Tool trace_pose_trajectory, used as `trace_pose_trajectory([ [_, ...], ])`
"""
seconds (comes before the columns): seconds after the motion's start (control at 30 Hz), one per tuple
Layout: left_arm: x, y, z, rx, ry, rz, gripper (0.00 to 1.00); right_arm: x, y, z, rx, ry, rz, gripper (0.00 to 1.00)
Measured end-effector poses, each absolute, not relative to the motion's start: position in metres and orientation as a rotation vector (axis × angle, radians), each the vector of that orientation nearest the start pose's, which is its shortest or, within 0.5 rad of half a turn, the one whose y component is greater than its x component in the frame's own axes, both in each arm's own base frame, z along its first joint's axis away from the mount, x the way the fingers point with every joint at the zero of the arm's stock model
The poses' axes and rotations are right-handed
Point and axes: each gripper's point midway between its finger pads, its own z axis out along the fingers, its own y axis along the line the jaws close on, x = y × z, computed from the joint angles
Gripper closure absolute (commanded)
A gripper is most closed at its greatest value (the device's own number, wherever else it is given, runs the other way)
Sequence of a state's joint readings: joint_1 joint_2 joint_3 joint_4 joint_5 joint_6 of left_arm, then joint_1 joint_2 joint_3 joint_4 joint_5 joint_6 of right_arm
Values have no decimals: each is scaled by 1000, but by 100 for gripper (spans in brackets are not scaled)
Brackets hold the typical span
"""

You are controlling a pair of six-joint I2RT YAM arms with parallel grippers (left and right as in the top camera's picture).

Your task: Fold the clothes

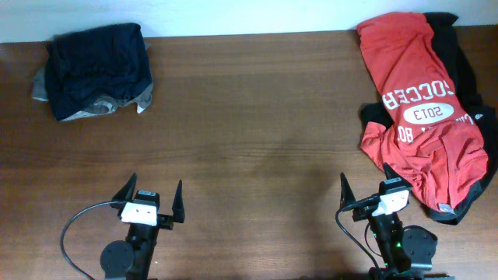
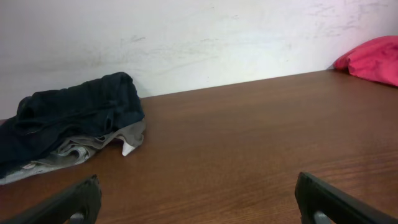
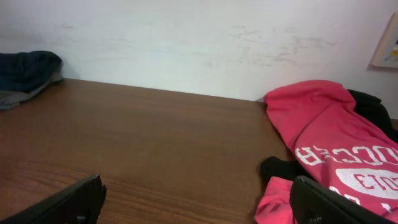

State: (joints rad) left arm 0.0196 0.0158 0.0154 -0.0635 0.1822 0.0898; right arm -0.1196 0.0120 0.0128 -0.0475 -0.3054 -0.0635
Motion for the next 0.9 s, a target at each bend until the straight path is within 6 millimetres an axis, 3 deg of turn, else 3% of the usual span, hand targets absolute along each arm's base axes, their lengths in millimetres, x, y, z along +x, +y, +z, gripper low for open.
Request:
trace_pose_trajectory([
  [0.4, 246, -2, 161, 87, 1636, 52, 1, 243, 23, 167, -190, 1601, 105, 1],
  [0.5, 246, 1, 161, 74, 1639, 67, 1, 243, 23, 173, -194, 1572, 98, 1],
  [0.63, 246, 2, 163, 69, 1630, 72, 1, 243, 23, 196, -205, 1477, 79, 1],
  [0.7, 247, 0, 176, 72, 1573, 57, 1, 241, 24, 208, -208, 1431, 84, 1],
  [0.83, 240, -13, 233, 110, 1341, -12, 1, 237, 29, 224, -196, 1394, 140, 1],
  [0.9, 237, -17, 244, 118, 1309, -39, 1, 232, 30, 243, -192, 1367, 153, 1],
])
